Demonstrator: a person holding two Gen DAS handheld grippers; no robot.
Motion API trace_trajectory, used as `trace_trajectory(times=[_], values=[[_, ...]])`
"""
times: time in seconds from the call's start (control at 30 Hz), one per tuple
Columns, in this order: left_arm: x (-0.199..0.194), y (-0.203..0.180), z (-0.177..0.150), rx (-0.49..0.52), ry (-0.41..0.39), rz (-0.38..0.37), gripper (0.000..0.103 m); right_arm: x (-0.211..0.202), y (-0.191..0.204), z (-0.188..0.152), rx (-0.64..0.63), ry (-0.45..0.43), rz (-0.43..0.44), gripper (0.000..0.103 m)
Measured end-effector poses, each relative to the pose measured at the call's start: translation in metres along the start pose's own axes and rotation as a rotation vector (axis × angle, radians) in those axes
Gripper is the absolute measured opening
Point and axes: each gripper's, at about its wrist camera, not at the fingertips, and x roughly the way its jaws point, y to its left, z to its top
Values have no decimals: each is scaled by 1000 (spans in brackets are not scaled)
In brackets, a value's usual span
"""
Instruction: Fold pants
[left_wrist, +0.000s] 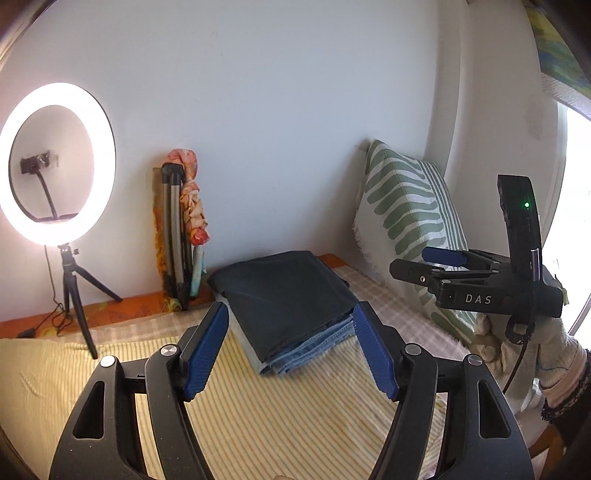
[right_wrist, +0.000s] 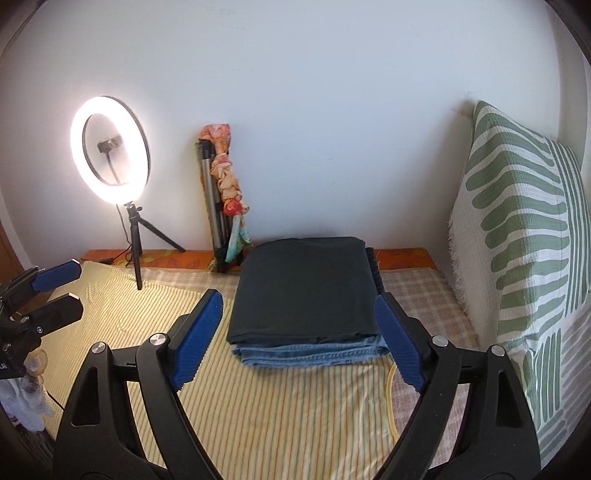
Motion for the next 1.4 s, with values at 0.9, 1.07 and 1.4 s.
trace_trajectory(times=[0.9,1.07,1.4], values=[[-68,29,-89,-3,40,81,82,-16,75,-94,49,1,-31,100],[-68,33,-92,4,36,110,84,-10,75,-98,44,-8,-53,100],[-68,35,-96,16,44,124,89,-5,75,-101,45,-25,-78,101]])
